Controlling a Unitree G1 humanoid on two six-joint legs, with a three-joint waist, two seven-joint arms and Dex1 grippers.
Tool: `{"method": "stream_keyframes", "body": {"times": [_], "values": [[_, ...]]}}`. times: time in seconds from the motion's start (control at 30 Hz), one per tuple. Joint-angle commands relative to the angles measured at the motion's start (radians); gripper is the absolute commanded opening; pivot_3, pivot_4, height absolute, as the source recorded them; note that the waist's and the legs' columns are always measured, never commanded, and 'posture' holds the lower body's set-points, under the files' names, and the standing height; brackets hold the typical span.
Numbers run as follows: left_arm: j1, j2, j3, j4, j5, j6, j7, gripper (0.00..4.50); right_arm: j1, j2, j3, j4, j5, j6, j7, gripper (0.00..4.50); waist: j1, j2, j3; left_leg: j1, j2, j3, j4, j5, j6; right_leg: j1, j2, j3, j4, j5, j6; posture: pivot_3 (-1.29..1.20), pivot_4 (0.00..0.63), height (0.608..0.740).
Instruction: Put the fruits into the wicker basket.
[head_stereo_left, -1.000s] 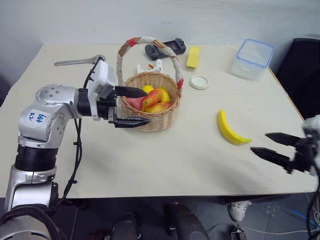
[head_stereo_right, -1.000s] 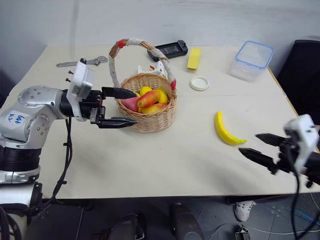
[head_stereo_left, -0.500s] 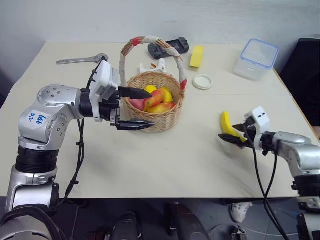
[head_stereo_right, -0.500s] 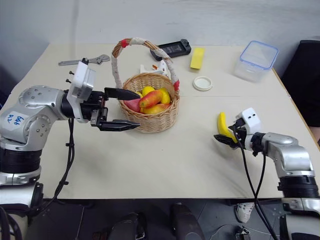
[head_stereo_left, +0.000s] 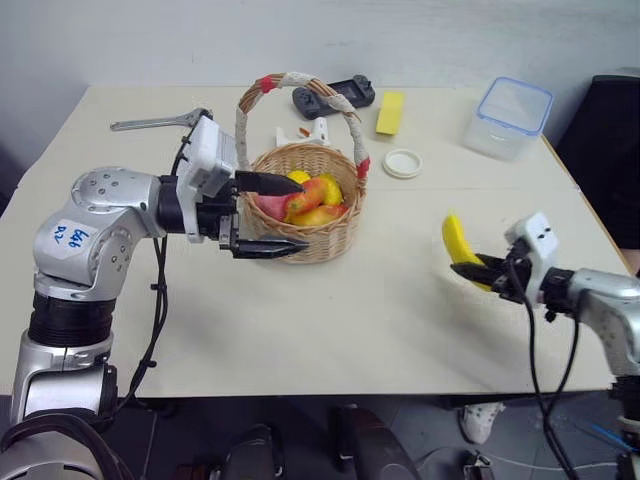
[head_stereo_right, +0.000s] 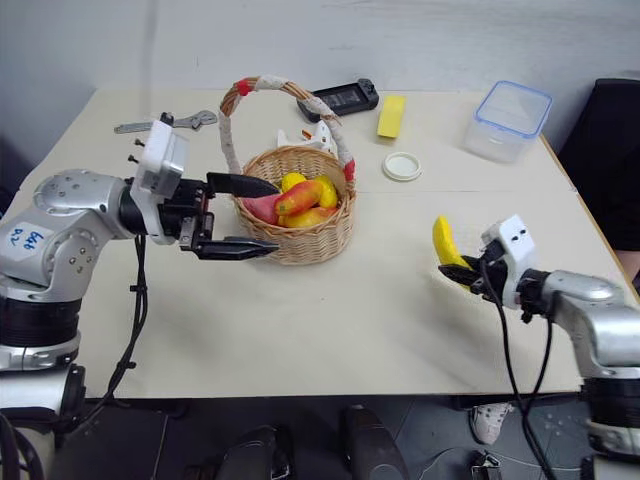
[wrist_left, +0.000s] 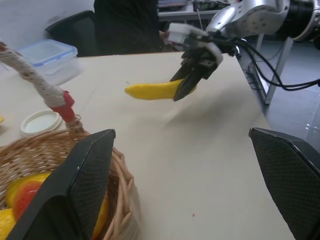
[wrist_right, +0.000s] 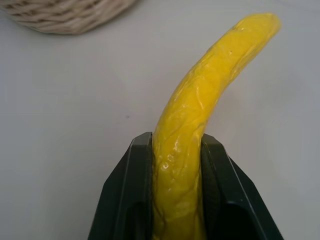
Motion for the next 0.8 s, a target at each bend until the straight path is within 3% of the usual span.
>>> {"method": "stream_keyframes", "body": {"times": [0.03,0.2,0.4,0.73,0.8], "values": [[0.005,0.031,0.058,0.001,-0.012,-0.002,0.009,4.50,-0.050,0.004,-0.009,-0.188,0.155,0.113,0.022,0.74,-0.004,0.000,0.000,0.000,0.000,0.000,0.000,0.000,0.000,0.000,0.000,0.000,0.000,0.000,0.000,0.00,0.150,0.740],[0.011,0.041,0.069,-0.015,-0.022,0.008,0.012,4.50,-0.302,0.162,0.127,-0.239,0.257,0.233,-0.069,0.74,-0.018,0.000,0.000,0.001,0.001,0.000,0.000,0.001,0.000,0.000,0.000,0.000,0.000,0.000,-0.001,0.00,0.150,0.740],[0.004,0.042,0.072,-0.012,-0.016,0.001,0.024,4.50,-0.634,0.421,0.292,0.054,0.129,0.228,-0.206,0.74,-0.022,-0.001,0.000,-0.003,0.000,0.000,-0.001,0.001,0.001,-0.004,-0.001,0.000,0.001,0.001,-0.003,0.00,0.150,0.740],[0.020,0.044,0.082,-0.047,-0.025,0.007,0.048,4.50,-0.847,0.675,0.332,0.451,-0.071,0.047,-0.339,0.74,-0.021,-0.001,-0.001,-0.033,0.001,0.002,0.007,0.001,0.001,-0.034,-0.002,-0.001,0.009,0.001,-0.003,0.00,0.150,0.740],[0.024,0.047,0.086,-0.054,-0.029,0.012,0.050,4.50,-0.836,0.682,0.332,0.441,-0.083,0.041,-0.340,1.47,-0.021,-0.001,-0.001,-0.033,0.001,0.002,0.007,0.000,0.001,-0.034,-0.002,-0.001,0.008,0.001,-0.003,0.00,0.150,0.740]]}}
